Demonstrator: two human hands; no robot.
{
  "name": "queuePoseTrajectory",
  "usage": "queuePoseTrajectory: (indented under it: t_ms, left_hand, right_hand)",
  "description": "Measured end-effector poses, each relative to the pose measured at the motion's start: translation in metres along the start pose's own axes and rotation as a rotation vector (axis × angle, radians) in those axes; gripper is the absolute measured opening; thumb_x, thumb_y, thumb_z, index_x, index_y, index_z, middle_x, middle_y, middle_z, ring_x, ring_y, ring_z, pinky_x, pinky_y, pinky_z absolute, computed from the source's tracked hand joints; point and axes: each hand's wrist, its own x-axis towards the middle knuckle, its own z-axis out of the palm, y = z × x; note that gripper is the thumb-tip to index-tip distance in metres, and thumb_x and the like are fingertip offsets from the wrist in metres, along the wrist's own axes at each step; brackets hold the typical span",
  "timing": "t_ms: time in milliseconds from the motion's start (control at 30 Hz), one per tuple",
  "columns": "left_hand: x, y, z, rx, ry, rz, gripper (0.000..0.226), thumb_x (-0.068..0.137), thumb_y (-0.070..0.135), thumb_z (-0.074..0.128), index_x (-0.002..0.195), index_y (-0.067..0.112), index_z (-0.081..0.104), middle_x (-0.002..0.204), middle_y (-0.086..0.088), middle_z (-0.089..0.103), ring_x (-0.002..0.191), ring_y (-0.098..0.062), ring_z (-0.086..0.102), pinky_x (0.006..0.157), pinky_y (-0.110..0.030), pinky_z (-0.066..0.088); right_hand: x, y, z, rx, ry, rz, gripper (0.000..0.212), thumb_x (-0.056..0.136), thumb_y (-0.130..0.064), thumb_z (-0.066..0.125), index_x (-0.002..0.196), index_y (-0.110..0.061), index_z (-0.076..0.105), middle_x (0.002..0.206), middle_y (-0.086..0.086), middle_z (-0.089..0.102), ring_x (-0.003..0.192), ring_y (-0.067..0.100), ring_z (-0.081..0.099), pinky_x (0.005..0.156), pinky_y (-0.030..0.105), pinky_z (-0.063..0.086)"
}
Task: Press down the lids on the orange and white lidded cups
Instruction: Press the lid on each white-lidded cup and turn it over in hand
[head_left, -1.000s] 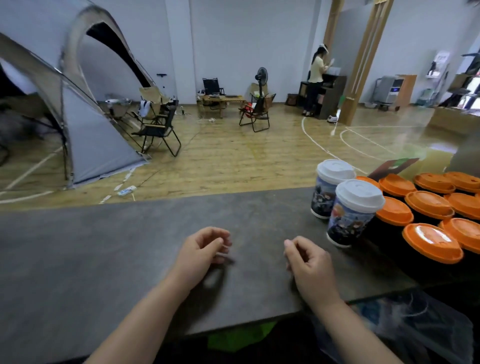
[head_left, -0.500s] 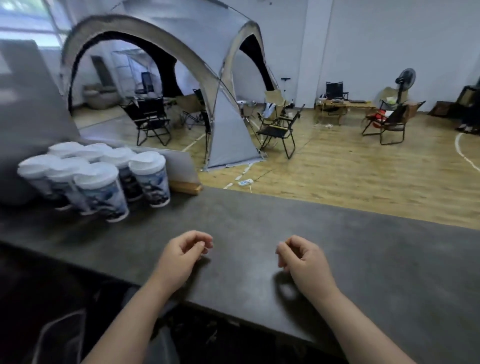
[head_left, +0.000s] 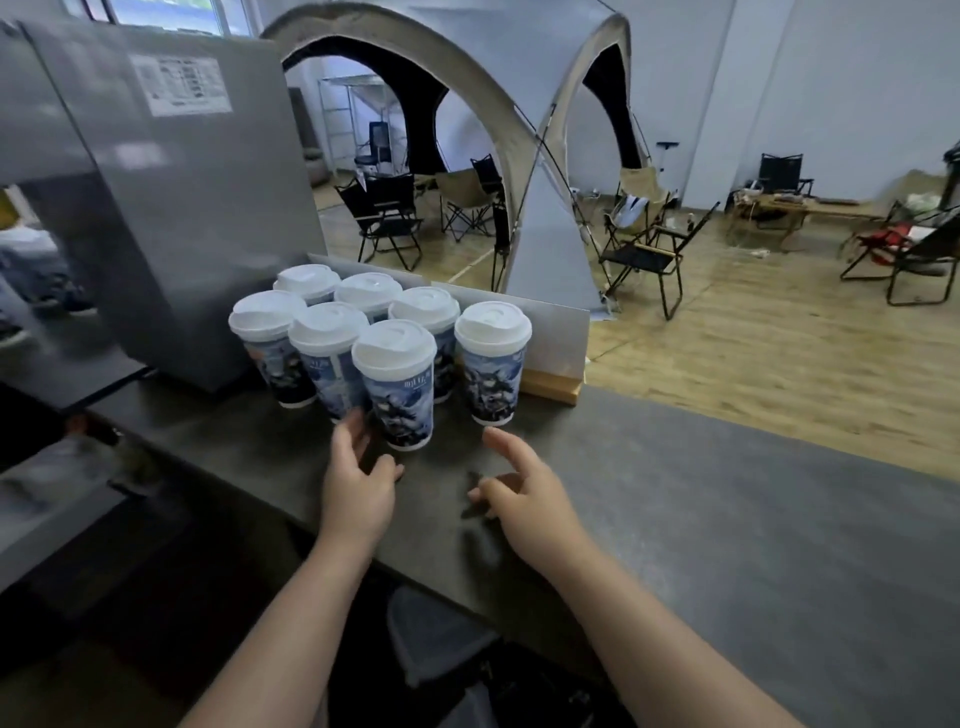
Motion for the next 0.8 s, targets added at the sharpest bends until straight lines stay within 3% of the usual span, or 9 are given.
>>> queuePoseTrajectory:
  t_ms: [67,167,267,333,400,500,600,700,800]
  left_hand:
    - [0.007,0.001,0.001,0.018,0.056,0.024,0.063,0.08,0.003,0.047,0.139,0.025,0.048,0.14,-0.001,0.056,0.132,-0.019,0.052,0.106,-0.053,0.047]
    - [0.016,0.003,0.008,0.031,0.089,0.028,0.069,0.073,0.012,0.046,0.14,0.025,0.048,0.14,-0.001,0.057,0.131,-0.021,0.054,0.108,-0.056,0.044]
    - [0.019,0.003,0.015,0.135,0.03,0.011,0.077,0.07,0.017,0.045,0.146,0.027,0.043,0.146,-0.001,0.053,0.131,-0.027,0.053,0.106,-0.053,0.046]
    - [0.02,0.002,0.016,0.162,0.03,0.013,0.079,0.068,0.017,0.043,0.147,0.024,0.044,0.145,-0.003,0.054,0.131,-0.025,0.052,0.11,-0.045,0.044]
    - [0.02,0.004,0.016,0.134,0.034,0.039,0.071,0.07,0.014,0.043,0.14,0.014,0.052,0.138,-0.008,0.059,0.128,-0.025,0.054,0.111,-0.042,0.042]
    - [0.015,0.003,0.013,0.115,-0.011,0.062,0.04,0.076,0.016,0.043,0.106,0.008,0.069,0.108,-0.01,0.071,0.105,-0.026,0.064,0.095,-0.042,0.049]
    - [0.002,0.007,0.005,-0.06,-0.098,-0.087,0.027,0.088,0.019,0.048,0.078,0.017,0.073,0.081,-0.004,0.075,0.073,-0.017,0.069,0.06,-0.026,0.054]
    - [-0.017,0.016,0.011,-0.187,-0.297,-0.218,0.037,0.1,0.016,0.036,0.082,0.013,0.068,0.073,-0.008,0.076,0.061,-0.019,0.071,0.042,-0.022,0.05]
    - [-0.033,0.029,0.033,-0.308,-0.493,-0.283,0.054,0.087,0.05,0.04,0.108,0.009,0.067,0.092,-0.013,0.076,0.077,-0.027,0.076,0.045,-0.028,0.053]
  right_hand:
    - [0.017,-0.002,0.018,0.02,-0.051,0.038,0.071,0.085,-0.011,0.055,0.143,-0.049,0.04,0.086,-0.004,0.077,0.084,0.033,0.072,0.072,0.043,0.06]
    - [0.041,-0.004,0.036,-0.026,-0.066,0.045,0.078,0.086,-0.007,0.049,0.146,-0.054,0.034,0.087,-0.003,0.077,0.075,0.033,0.072,0.057,0.035,0.058]
    - [0.054,-0.006,0.043,-0.17,-0.044,-0.019,0.08,0.084,-0.009,0.049,0.15,-0.05,0.031,0.135,-0.01,0.064,0.086,0.021,0.072,0.081,0.039,0.06]
    - [0.053,-0.005,0.045,-0.268,-0.016,-0.075,0.078,0.083,-0.011,0.054,0.152,-0.044,0.035,0.148,-0.014,0.054,0.114,0.018,0.066,0.101,0.039,0.053]
    - [0.049,-0.005,0.046,-0.276,0.039,-0.157,0.073,0.085,-0.014,0.064,0.151,-0.035,0.042,0.148,-0.012,0.053,0.13,0.012,0.054,0.11,0.031,0.044]
    - [0.036,-0.009,0.041,-0.169,0.121,-0.27,0.07,0.08,-0.018,0.081,0.144,-0.023,0.053,0.133,-0.005,0.056,0.126,0.009,0.051,0.109,0.023,0.039]
    - [0.008,-0.013,0.026,-0.194,0.202,-0.306,0.07,0.071,-0.04,0.086,0.134,-0.035,0.056,0.121,-0.018,0.057,0.12,0.011,0.048,0.106,0.024,0.039]
    - [-0.026,-0.011,-0.005,-0.025,0.108,-0.257,0.062,0.07,-0.04,0.085,0.124,-0.046,0.056,0.118,-0.023,0.066,0.113,0.009,0.064,0.099,0.031,0.053]
    - [-0.05,-0.005,-0.054,-0.025,0.187,-0.209,0.057,0.073,-0.031,0.087,0.121,-0.033,0.058,0.11,-0.011,0.073,0.098,0.01,0.073,0.087,0.034,0.06]
